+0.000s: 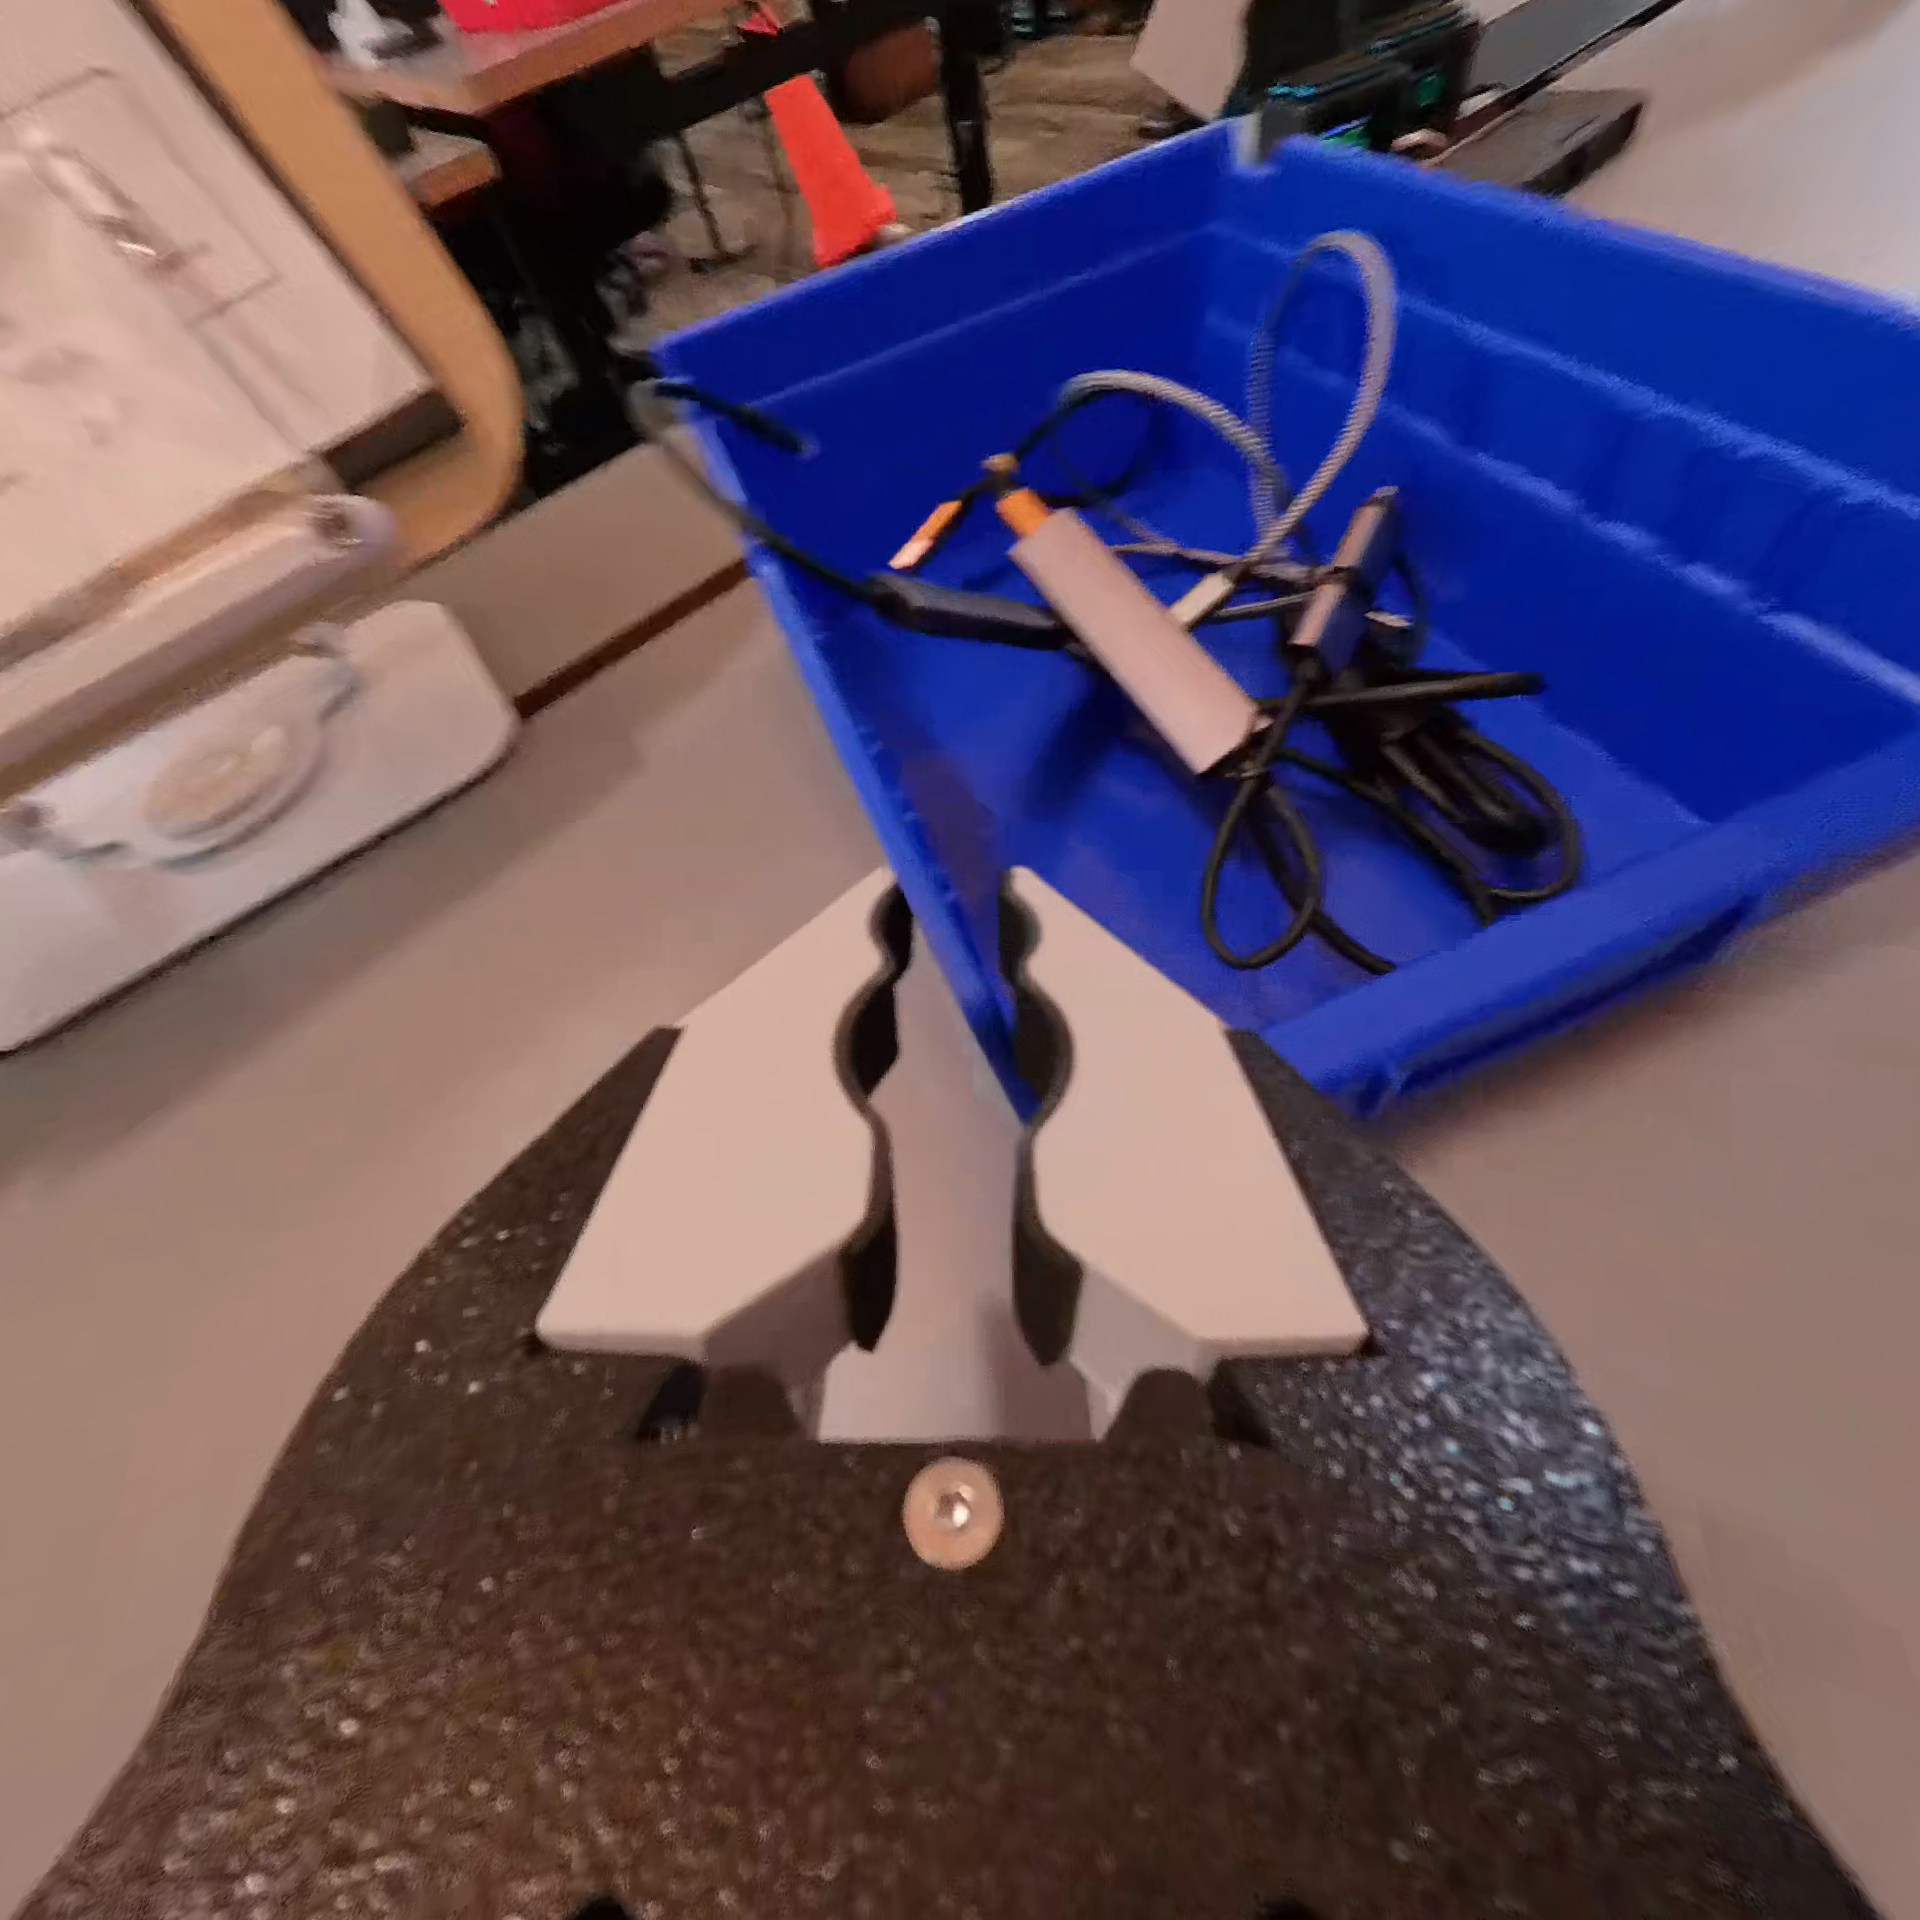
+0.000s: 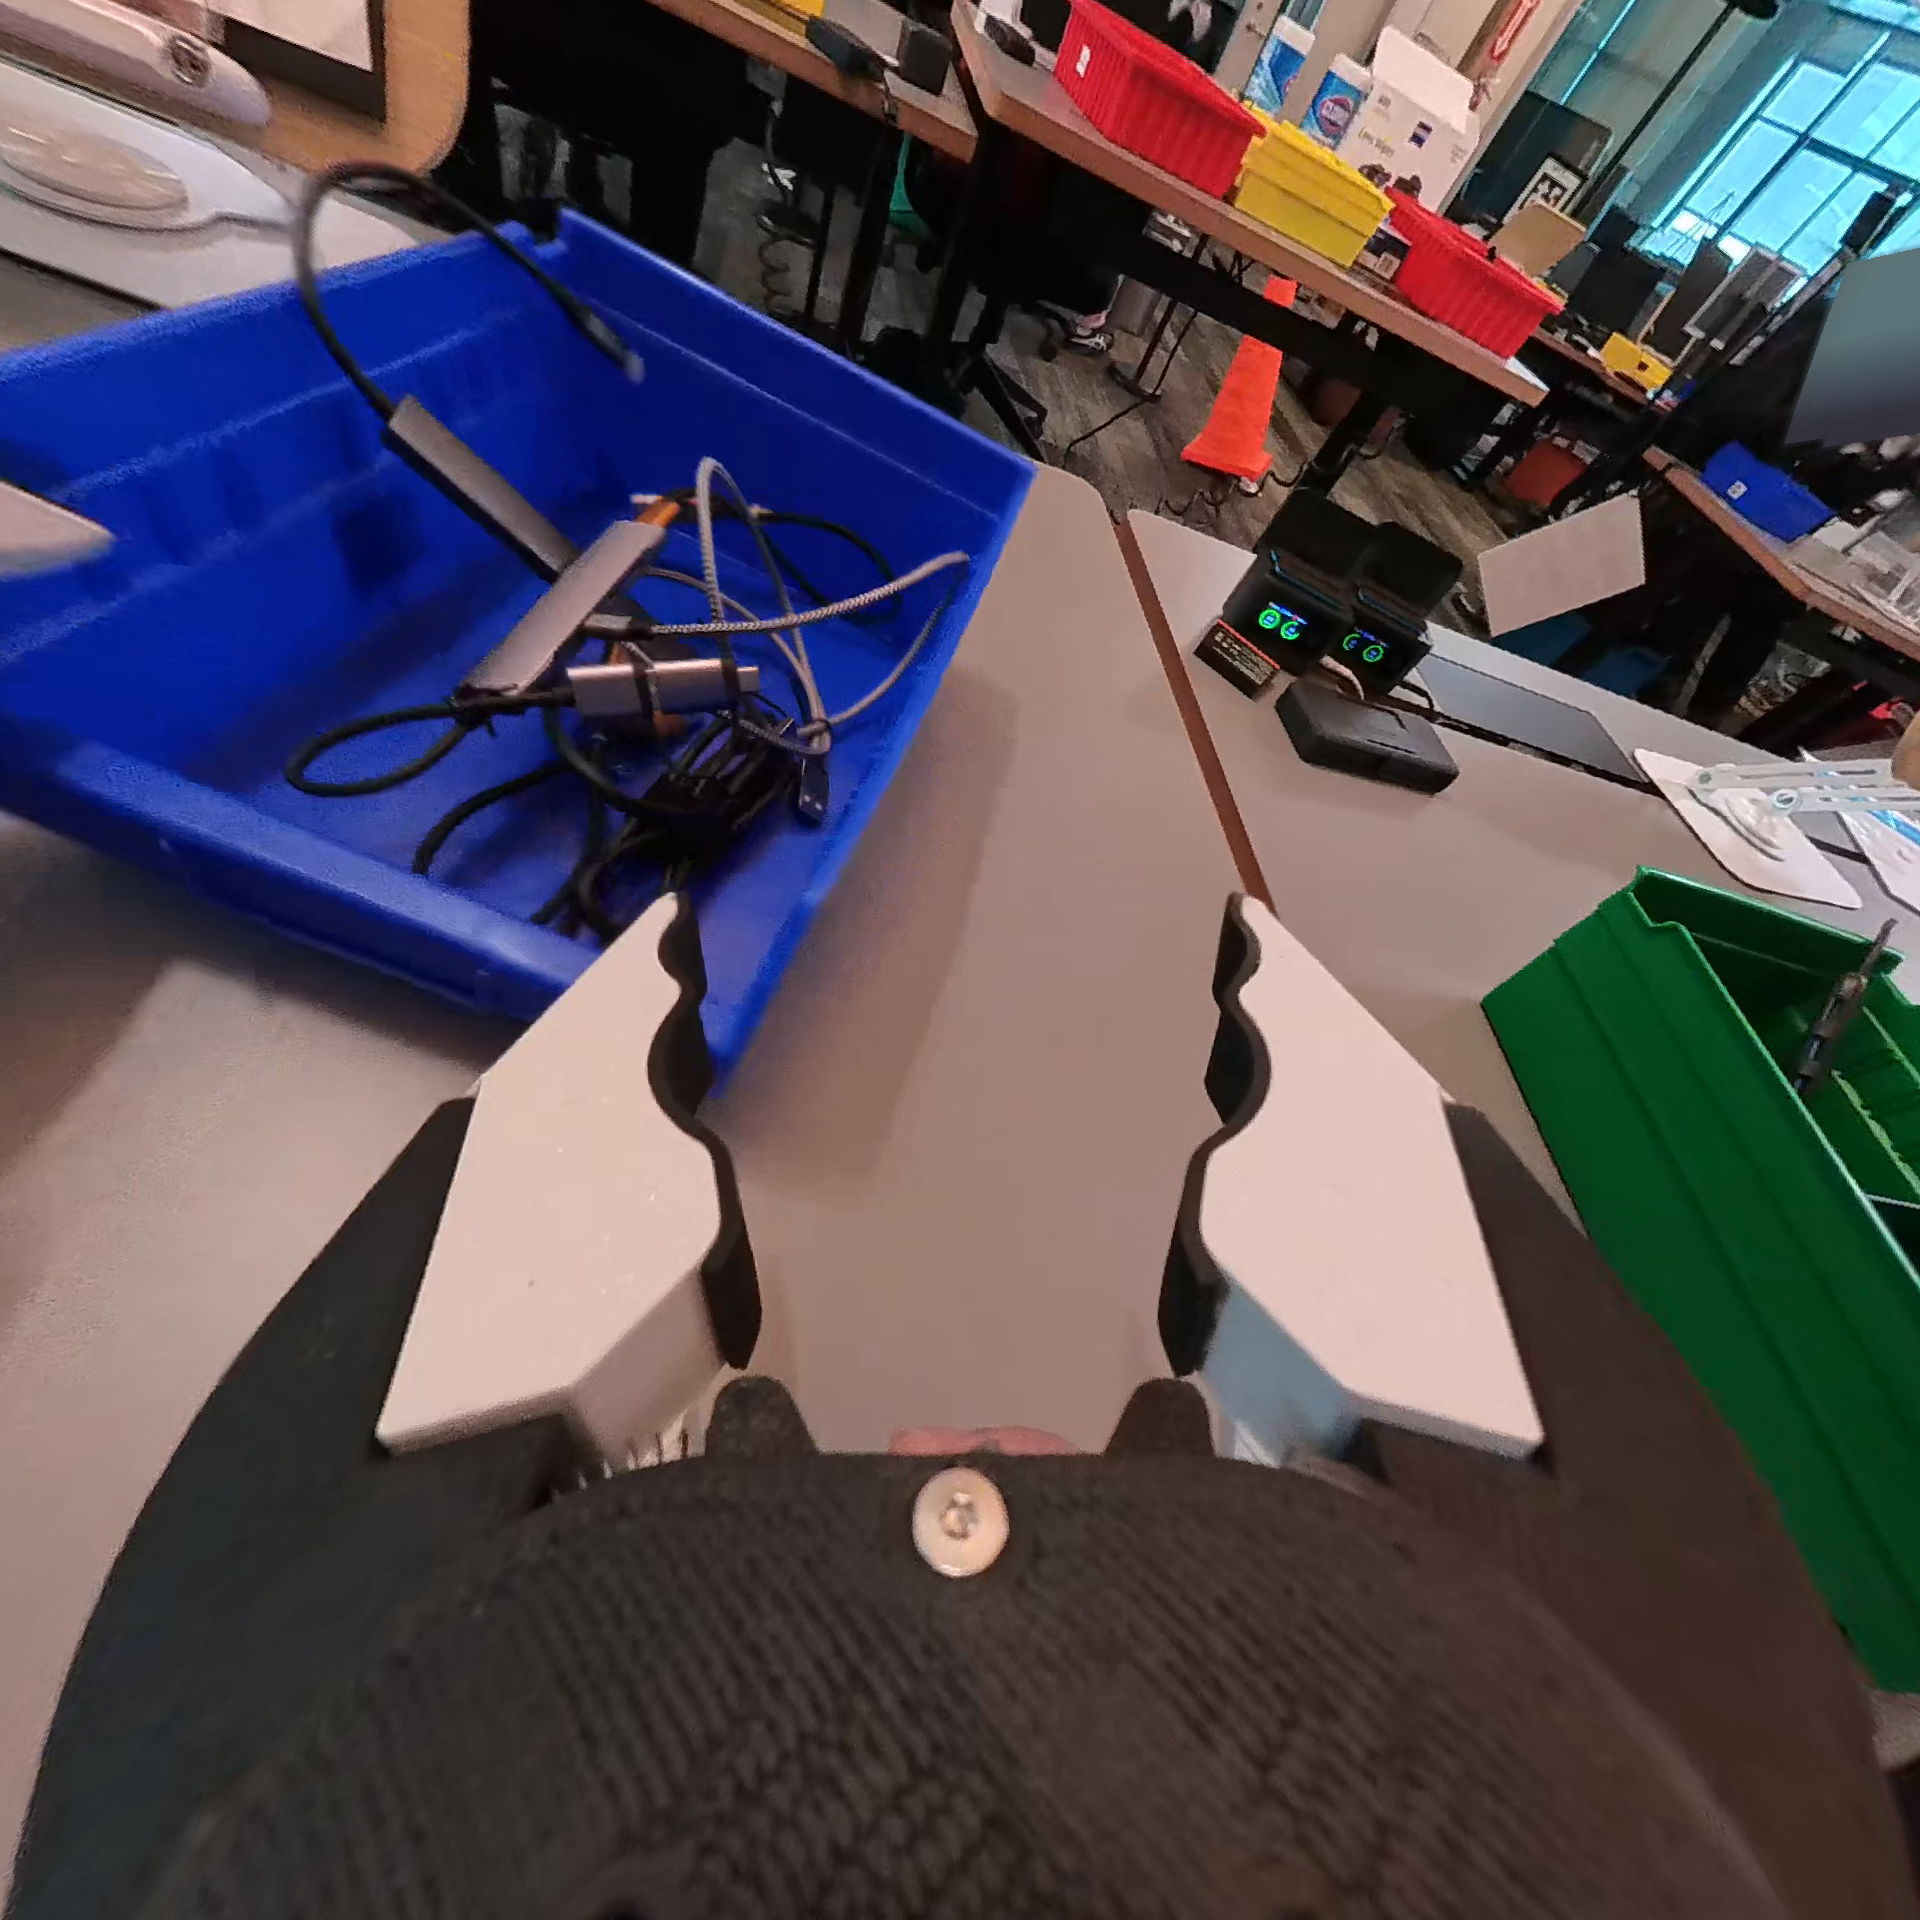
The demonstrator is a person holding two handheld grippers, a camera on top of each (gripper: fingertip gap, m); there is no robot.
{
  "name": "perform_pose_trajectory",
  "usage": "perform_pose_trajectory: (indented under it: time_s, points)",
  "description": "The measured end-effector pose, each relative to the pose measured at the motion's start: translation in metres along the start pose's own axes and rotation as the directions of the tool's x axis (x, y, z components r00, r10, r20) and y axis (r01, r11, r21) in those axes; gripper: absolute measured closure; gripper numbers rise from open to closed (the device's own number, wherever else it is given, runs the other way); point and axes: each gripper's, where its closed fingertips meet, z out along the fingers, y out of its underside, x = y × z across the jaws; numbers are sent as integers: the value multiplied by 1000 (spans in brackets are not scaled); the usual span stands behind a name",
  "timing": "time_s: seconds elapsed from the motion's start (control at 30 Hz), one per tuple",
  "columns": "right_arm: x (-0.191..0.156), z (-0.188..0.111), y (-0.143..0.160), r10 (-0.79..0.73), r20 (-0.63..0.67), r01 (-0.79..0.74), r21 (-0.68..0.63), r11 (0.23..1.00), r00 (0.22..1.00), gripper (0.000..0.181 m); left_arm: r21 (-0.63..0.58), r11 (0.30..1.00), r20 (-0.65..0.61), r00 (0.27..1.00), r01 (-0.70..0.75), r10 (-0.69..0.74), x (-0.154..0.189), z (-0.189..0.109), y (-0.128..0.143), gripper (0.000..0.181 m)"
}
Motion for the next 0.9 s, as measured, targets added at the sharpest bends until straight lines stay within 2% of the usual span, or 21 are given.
perform_pose_trajectory:
  time_s: [0.07,0.17,0.3,0.37,0.43,0.53,0.63,0.73,0.8,0.9]
  points:
    - [-6,-1,-4,11,25,-12,15,1000,1000,83,25,998,29,998,-53,53,-22,-10,8,177]
    - [-21,-7,-15,16,83,-20,54,998,996,83,40,999,-4,1000,-17,17,-46,-39,25,178]
    - [-66,-21,-42,36,226,-62,110,992,973,75,57,998,-19,1000,-18,19,-73,-101,57,178]
    - [-91,-28,-59,25,244,-57,125,990,969,71,57,998,-10,1000,-9,10,-87,-135,74,178]
    - [-135,-36,-84,-10,337,-46,157,987,941,65,67,997,7,1000,27,-27,-101,-166,91,179]
    - [-210,-48,-146,-38,510,-86,219,972,860,64,98,993,76,995,61,-69,-125,-200,110,178]
    - [-302,-55,-211,-67,705,-113,206,972,706,64,141,986,125,986,92,-110,-143,-216,120,177]
    - [-393,-47,-255,-10,831,-107,83,991,556,65,156,981,112,985,115,-133,-149,-220,124,179]
    - [-448,-27,-262,57,857,-52,-36,998,512,66,174,979,119,985,104,-126,-152,-221,124,178]
    - [-516,5,-240,225,839,46,-284,958,495,67,172,983,125,988,66,-88,-155,-223,126,178]
